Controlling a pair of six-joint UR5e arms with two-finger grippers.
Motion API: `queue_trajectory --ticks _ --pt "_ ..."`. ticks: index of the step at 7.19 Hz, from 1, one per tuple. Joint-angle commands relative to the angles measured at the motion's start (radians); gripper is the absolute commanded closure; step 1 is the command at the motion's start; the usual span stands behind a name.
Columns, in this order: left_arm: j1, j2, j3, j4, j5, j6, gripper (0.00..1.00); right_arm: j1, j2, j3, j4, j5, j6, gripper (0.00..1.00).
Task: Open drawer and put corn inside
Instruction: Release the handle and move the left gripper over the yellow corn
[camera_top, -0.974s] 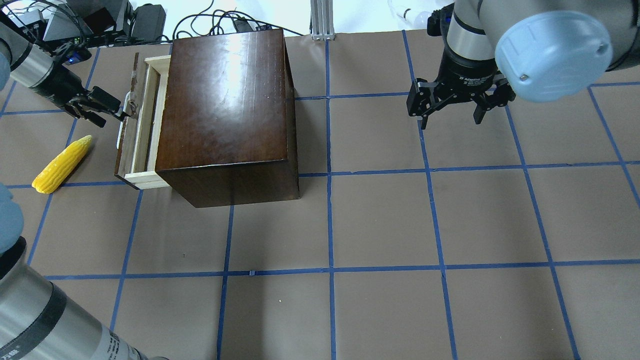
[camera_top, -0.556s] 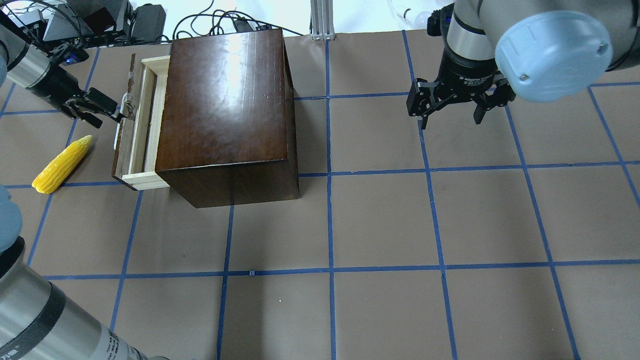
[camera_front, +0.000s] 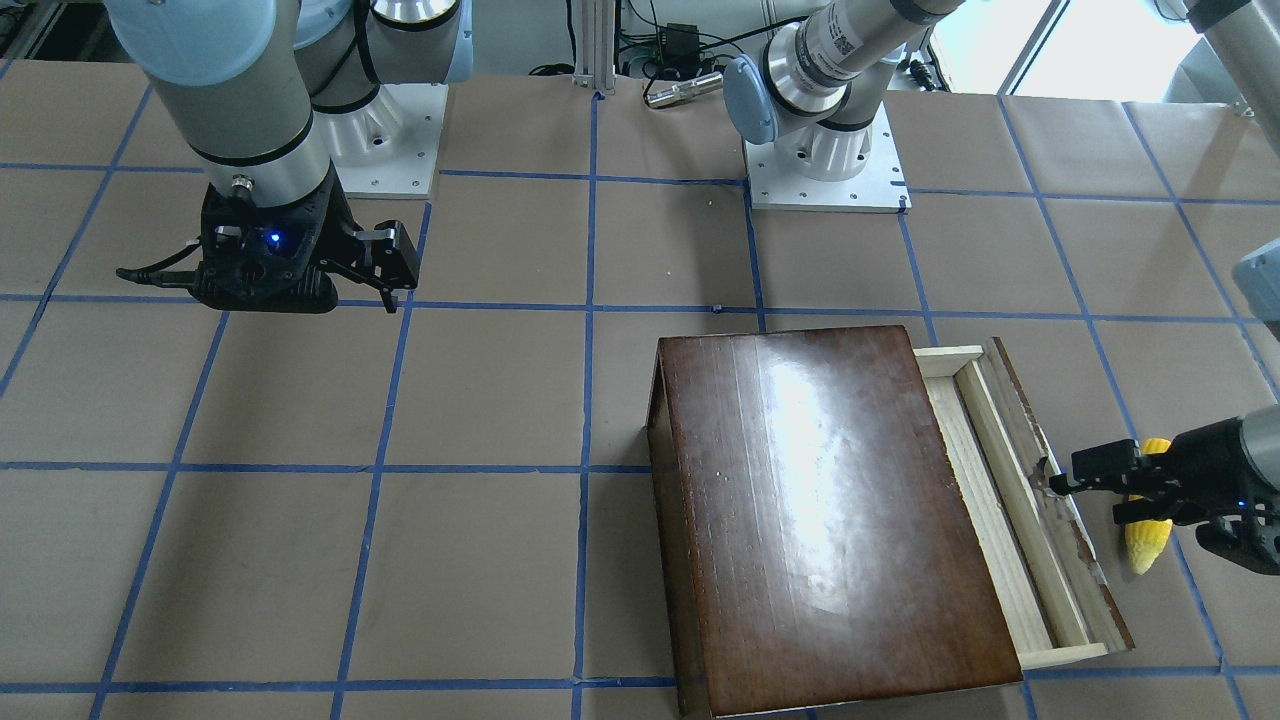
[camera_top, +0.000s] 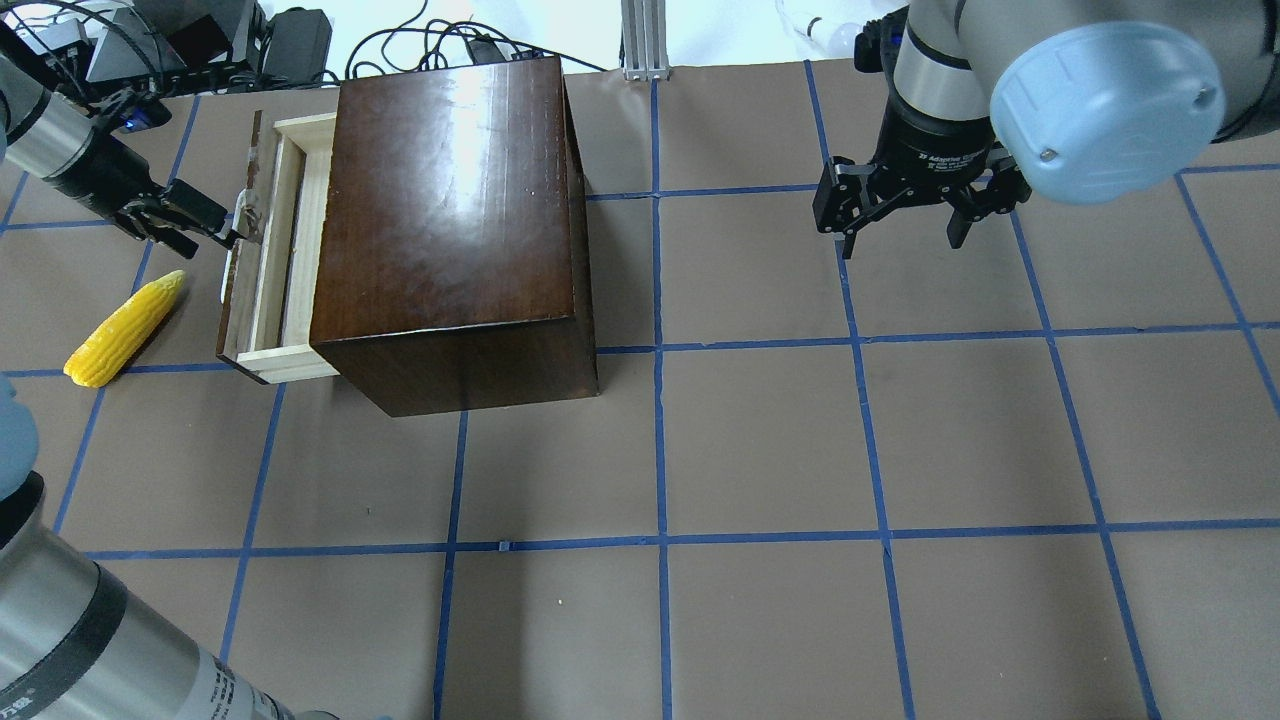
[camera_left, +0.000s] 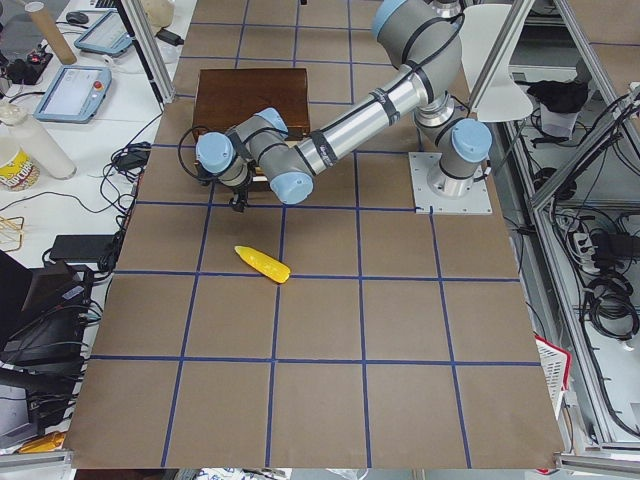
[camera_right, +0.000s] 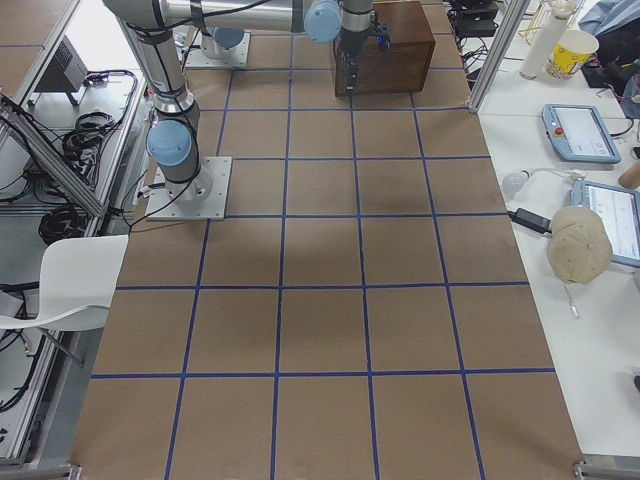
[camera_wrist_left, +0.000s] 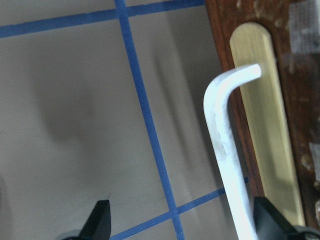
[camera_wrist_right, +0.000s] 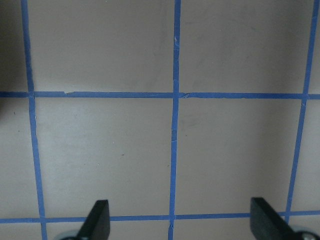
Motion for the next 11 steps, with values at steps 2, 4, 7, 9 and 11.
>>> queue_trajectory --ticks 2,4,7,9,11 --pt "0.023 0.000 0.000 -0.001 0.017 0.035 0.00 0.000 -0.001 0.000 0.001 0.000 0.000 0.00" --pt "0.030 0.001 0.002 0.001 0.038 0.058 0.00 0.000 0.000 0.000 -0.001 0.000 0.000 0.00" --pt "0.031 0.029 0.073 -0.045 0.107 0.058 0.00 0.000 0.000 0.000 -0.001 0.000 0.000 0.00" --pt "0.048 0.029 0.091 -0.023 0.225 0.149 0.00 0.000 -0.001 0.000 0.001 0.000 0.000 0.00" --pt "0.121 0.000 0.072 0.083 0.229 0.312 0.00 0.000 0.000 0.000 -0.001 0.000 0.000 0.00"
